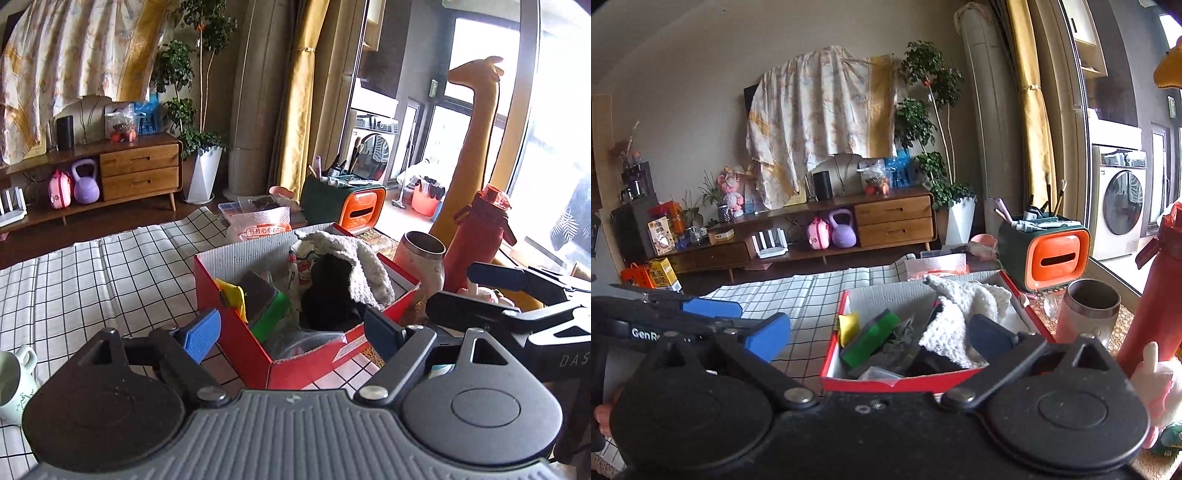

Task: Organize soft objects
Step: 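Withdraw both grippers up out of the red box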

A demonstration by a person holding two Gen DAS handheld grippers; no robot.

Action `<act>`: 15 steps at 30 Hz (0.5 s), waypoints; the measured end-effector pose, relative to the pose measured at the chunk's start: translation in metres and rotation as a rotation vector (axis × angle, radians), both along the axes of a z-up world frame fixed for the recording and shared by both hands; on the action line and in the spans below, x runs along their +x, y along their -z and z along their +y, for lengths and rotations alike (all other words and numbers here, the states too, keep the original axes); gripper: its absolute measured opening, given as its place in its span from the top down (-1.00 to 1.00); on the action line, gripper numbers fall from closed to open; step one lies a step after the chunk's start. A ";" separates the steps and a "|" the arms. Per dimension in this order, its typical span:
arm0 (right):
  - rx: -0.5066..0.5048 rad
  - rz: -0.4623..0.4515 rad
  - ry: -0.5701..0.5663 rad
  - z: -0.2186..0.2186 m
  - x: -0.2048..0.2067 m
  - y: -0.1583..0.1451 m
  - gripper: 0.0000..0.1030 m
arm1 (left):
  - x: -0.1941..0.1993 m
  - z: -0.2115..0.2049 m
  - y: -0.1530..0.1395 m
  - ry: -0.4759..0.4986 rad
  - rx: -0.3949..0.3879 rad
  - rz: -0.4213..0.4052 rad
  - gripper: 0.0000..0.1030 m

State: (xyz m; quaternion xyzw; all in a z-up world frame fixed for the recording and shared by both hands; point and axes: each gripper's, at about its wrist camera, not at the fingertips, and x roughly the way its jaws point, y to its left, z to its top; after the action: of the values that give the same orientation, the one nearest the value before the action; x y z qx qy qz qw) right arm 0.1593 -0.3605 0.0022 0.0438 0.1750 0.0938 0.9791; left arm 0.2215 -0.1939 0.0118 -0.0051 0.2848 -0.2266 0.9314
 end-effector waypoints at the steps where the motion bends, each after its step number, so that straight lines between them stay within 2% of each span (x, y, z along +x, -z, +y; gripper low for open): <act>1: 0.001 -0.004 -0.002 0.002 -0.004 0.000 -0.99 | -0.004 0.001 0.000 0.001 0.002 -0.007 -0.76; 4: 0.006 -0.016 0.000 0.007 -0.013 0.000 -0.99 | -0.015 0.006 0.001 0.007 -0.014 -0.020 -0.91; 15: 0.049 -0.026 0.016 0.015 -0.038 0.007 -0.99 | -0.045 0.020 0.002 -0.030 -0.041 -0.024 -0.97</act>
State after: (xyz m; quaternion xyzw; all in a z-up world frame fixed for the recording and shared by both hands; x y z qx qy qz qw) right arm 0.1213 -0.3452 -0.0046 0.0678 0.1598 0.0908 0.9806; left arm 0.1765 -0.1739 0.0094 -0.0255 0.2687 -0.2185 0.9378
